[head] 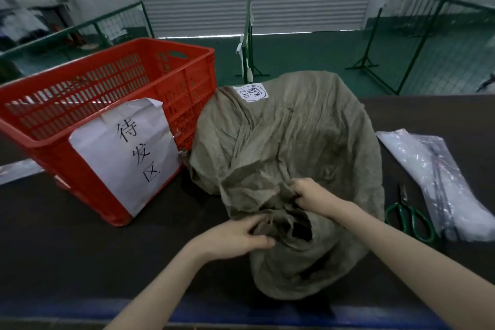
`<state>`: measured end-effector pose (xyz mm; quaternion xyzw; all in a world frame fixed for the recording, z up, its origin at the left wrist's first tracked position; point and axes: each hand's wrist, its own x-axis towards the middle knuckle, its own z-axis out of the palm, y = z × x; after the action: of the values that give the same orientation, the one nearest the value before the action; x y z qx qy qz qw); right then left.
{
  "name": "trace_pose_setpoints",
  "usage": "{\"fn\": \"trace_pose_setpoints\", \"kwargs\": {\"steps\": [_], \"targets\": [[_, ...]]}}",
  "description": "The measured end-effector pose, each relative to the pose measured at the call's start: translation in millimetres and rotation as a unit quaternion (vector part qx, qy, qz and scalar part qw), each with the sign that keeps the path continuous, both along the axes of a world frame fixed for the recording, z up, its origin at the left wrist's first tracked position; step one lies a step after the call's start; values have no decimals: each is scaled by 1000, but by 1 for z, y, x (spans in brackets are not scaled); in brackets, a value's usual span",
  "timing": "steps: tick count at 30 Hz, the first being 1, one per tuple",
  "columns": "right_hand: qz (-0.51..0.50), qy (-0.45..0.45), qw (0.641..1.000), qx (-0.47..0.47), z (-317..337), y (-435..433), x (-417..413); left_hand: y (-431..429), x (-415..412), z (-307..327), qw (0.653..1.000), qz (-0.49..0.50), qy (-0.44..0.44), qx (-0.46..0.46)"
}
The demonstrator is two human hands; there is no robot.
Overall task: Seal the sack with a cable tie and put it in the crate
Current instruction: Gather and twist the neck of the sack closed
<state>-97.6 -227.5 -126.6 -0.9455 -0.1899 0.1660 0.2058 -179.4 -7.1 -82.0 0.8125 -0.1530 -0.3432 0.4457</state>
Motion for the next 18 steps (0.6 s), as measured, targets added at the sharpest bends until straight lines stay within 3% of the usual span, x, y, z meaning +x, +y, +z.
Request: {"fn": "trace_pose_setpoints", "kwargs": {"steps": [5, 10, 14, 18], "targets": [[12, 7, 1000, -25, -13, -23, -15, 29, 12, -5, 995, 26, 93, -20], [38, 1, 998, -42, -16, -30, -30, 26, 39, -22, 957, 283, 65, 1], [101, -77, 984, -122, -18, -20, -39, 7, 58, -42, 933, 357, 40, -8], [121, -125, 958, -229, -24, -13, -47, -22, 62, -64, 891, 400, 176, -121]]}}
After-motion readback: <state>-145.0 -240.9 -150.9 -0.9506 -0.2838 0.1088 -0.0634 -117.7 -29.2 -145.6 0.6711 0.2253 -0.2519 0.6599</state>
